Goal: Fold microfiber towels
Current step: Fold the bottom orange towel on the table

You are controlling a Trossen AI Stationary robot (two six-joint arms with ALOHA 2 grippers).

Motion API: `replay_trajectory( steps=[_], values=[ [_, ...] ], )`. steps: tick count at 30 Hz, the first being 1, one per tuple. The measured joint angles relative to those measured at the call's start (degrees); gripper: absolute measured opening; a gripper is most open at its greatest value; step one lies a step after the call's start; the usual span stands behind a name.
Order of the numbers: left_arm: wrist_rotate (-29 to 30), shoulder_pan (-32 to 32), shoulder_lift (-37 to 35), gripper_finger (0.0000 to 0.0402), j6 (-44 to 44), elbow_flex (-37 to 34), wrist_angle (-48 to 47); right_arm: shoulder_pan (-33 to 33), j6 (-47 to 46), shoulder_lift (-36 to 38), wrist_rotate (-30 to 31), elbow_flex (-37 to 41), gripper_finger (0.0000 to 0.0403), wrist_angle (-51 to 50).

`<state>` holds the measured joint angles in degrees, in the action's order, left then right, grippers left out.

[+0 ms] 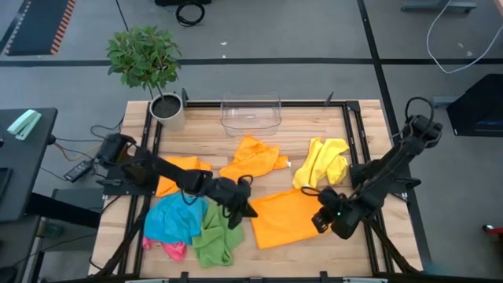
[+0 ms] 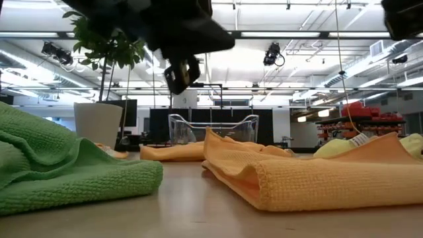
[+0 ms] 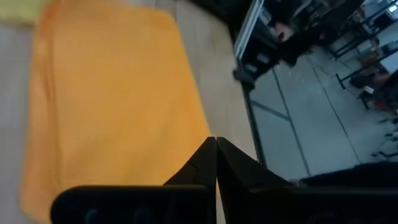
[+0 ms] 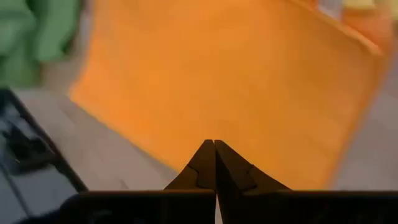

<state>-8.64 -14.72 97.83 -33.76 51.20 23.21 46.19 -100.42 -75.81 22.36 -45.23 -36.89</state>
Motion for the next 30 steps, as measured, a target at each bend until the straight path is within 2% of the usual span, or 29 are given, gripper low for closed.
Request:
replay_trajectory(
  steps=[4,11,16,19,25,27,30],
  values=[
    [0.79,2.37,0.66,0.0013,2.53,-0.02,-0.55,-2.22,1.79,-3.61,1.61,-0.02,0.0002,6.54],
    [1.02,3.25,8.37,0.0012,0.68,-0.07,3.0,-3.74,1.93,-14.88,1.6,-0.02,0.0002,21.44],
    [0.9,2.43,13.31,0.0006,-2.02,-0.07,5.82,-2.99,-2.19,-19.14,1.28,-0.02,0.0002,20.82],
    [1.1,1.96,14.94,0.001,-3.85,-0.02,4.62,-2.46,-2.91,-20.2,-1.29,-0.02,0.0002,20.25],
    [1.97,-1.08,17.36,0.0007,-8.79,0.99,5.85,-1.68,6.46,-19.48,-9.95,-0.02,0.0002,17.77],
    [-1.04,-2.86,17.52,0.0011,-10.04,2.55,5.11,-1.59,9.25,-18.64,-12.79,-0.02,0.0002,16.08],
    [-9.8,-4.88,17.94,0.001,-8.41,6.06,4.4,-1.58,12.56,-15.86,-14.88,0.0,0.0002,14.77]
  ],
)
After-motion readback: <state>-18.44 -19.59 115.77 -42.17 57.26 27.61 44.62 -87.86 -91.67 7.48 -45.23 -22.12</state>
